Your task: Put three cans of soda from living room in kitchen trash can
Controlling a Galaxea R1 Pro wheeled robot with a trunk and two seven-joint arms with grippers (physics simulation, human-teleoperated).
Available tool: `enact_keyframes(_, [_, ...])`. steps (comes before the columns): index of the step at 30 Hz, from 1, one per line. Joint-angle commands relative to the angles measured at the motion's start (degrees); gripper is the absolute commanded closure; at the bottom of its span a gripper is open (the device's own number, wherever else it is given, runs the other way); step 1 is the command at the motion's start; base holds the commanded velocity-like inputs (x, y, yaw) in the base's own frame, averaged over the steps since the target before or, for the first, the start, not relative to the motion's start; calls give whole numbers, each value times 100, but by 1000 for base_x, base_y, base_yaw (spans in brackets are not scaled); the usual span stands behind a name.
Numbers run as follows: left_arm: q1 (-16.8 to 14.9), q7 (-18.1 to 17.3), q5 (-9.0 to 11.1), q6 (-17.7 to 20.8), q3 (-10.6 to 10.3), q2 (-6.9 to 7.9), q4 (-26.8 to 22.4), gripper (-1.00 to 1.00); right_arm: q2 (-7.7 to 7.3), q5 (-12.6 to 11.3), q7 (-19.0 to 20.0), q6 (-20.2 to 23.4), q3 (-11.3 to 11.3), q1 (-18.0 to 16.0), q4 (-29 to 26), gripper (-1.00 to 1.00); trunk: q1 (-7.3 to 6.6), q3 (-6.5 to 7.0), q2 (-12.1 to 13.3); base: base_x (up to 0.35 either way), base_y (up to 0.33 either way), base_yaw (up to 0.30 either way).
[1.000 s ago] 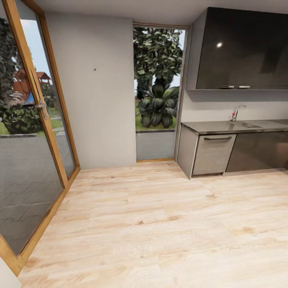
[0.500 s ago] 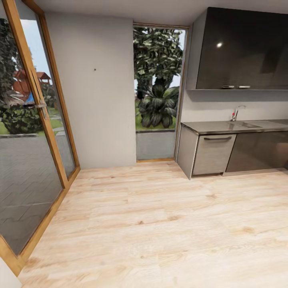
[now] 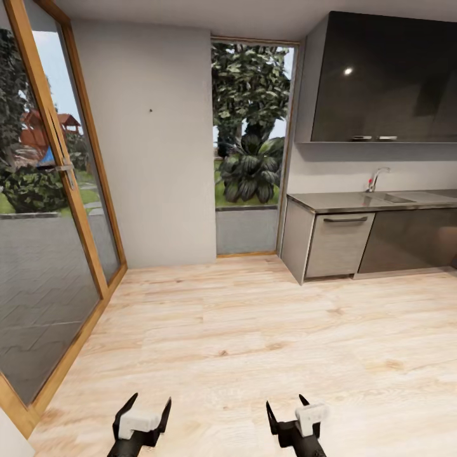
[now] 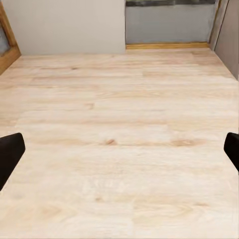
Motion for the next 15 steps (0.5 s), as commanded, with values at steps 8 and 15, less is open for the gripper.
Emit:
enact_keyframes(8, [184,10,-7,-63,18,6,-342,-100,-48,1,-489,-26,94,747,-1515,-100,0,0,0,0,0,0])
enact_keyframes(15, [239,11,-16,-243,37,43,-325,-100,-187,-4,-975,-53,90,1192,-1971,-100,0,0,0,0,0,0])
